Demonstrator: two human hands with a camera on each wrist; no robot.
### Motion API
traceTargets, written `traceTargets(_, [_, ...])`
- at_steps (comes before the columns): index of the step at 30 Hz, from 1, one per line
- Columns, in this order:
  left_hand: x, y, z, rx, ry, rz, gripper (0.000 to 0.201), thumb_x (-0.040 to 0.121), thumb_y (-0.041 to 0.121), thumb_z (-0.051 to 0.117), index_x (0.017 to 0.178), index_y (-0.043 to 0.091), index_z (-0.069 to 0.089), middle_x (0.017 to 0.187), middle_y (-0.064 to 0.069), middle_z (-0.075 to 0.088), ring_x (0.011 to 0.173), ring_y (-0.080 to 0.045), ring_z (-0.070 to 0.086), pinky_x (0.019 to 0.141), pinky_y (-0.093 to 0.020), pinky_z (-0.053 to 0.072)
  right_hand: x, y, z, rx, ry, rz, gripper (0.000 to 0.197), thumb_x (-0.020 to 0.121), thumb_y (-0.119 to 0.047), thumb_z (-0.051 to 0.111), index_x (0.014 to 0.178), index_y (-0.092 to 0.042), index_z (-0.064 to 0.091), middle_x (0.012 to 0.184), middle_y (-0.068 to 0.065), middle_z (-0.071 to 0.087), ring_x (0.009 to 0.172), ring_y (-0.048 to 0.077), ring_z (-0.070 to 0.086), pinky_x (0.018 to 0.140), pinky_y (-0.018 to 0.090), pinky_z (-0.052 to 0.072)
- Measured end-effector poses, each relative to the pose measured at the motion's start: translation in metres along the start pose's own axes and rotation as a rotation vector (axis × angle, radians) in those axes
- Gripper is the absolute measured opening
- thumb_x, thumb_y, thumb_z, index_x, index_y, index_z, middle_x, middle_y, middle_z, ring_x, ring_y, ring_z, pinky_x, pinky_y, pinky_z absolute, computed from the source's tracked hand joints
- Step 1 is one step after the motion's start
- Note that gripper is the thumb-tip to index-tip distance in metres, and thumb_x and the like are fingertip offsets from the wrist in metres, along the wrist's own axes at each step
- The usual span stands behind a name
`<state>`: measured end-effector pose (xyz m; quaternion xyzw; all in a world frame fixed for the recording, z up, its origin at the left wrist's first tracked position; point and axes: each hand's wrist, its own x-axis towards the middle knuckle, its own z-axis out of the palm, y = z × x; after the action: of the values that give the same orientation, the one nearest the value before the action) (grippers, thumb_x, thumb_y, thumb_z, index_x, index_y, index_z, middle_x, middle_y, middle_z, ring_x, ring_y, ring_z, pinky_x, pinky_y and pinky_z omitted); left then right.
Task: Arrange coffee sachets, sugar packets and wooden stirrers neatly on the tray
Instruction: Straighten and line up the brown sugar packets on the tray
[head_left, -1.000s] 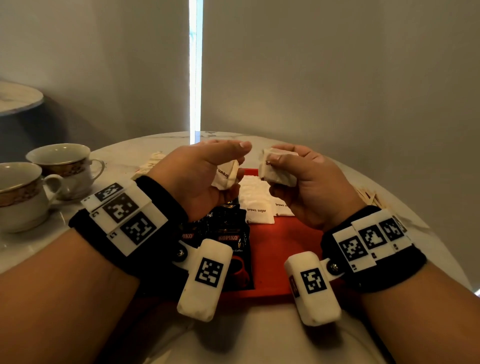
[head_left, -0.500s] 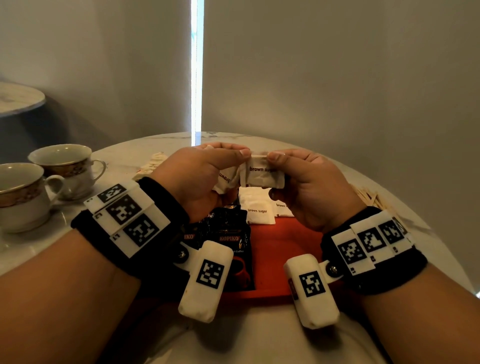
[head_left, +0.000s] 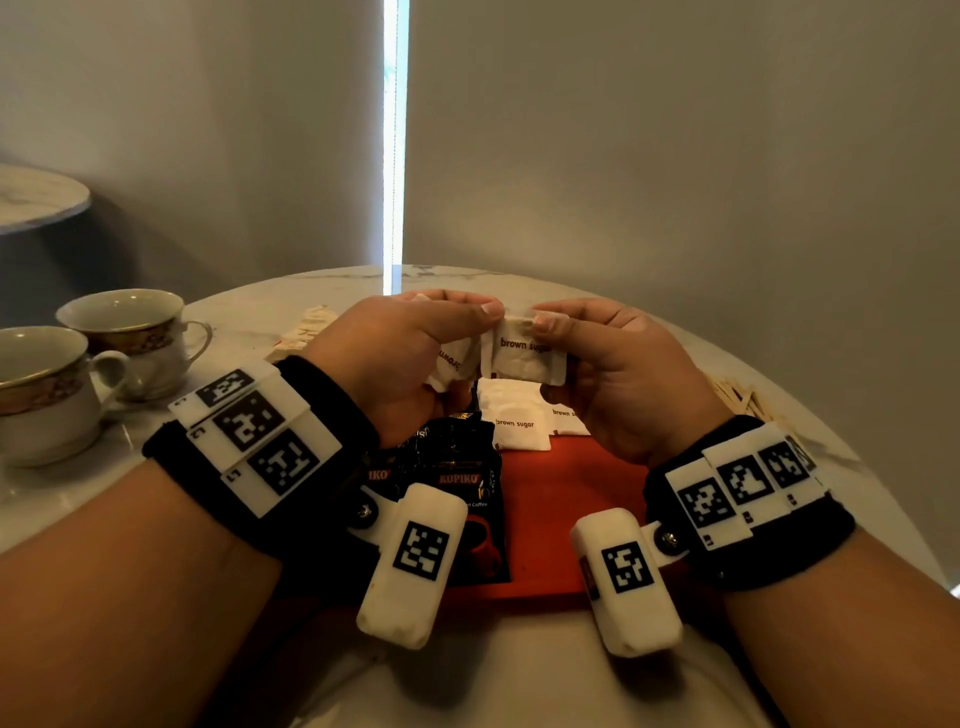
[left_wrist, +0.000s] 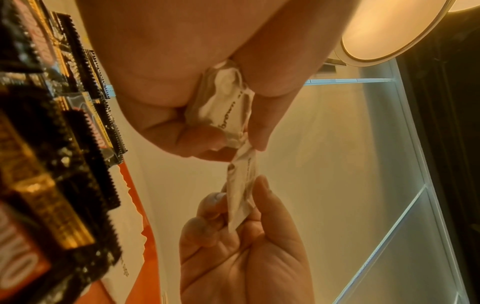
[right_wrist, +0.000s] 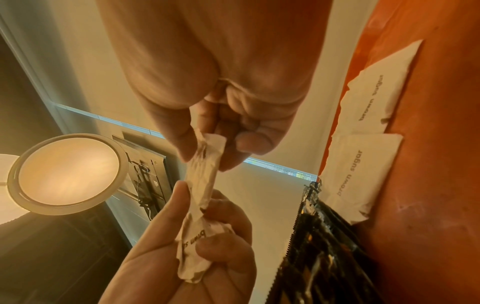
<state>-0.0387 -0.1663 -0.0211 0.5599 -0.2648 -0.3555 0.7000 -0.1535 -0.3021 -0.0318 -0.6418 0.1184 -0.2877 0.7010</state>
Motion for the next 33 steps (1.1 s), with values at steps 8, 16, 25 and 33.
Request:
traceTargets(8, [-0.001,0.003,0.001,-0.057,0.049,-0.009,0.001,0.092,0.017,0.068,0.091,0.016,0.067,0.085,-0.003,0.068,0.066,-0.015,0.062,0.057,-0.027,0.042,0.011,-0.009,-0.021,0.055,0.116,0.019,0.016,0.078,-0.010,0.069,0.093,-0.008,0.066,0.083,0.012,0.073,0.072,0.027,0.070,0.050,0.027,0.043])
traceTargets(16, [-0.002,0.004,0.001,-0.046,0.074,-0.020,0.005,0.093,0.020,0.067,0.097,0.017,0.068,0.093,-0.003,0.067,0.076,-0.018,0.061,0.059,-0.027,0.044,0.026,0.011,-0.072,-0.234,0.269,0.364,0.013,0.094,-0.009,0.060,0.102,-0.008,0.070,0.075,0.007,0.063,0.047,0.010,0.041,0.037,0.021,0.031])
traceTargets(25, [-0.001,0.005,0.000,-0.049,0.073,-0.031,0.007,0.092,0.022,0.068,0.098,0.018,0.066,0.093,-0.003,0.065,0.075,-0.017,0.060,0.054,-0.025,0.046,0.019,0.011,-0.073,-0.492,0.156,0.544,0.013,0.088,-0.008,0.069,0.098,-0.006,0.076,0.072,0.005,0.073,0.048,0.009,0.054,0.054,0.025,0.046])
traceTargets(33, [-0.002,0.005,0.000,-0.056,0.073,-0.037,0.006,0.091,0.022,0.068,0.096,0.018,0.067,0.094,-0.003,0.065,0.074,-0.017,0.060,0.053,-0.024,0.046,0.021,0.015,-0.075,-0.639,0.148,0.517,0.007,0.081,-0.013,0.078,0.088,-0.013,0.081,0.105,0.022,0.073,0.068,0.021,0.058,0.070,0.034,0.049])
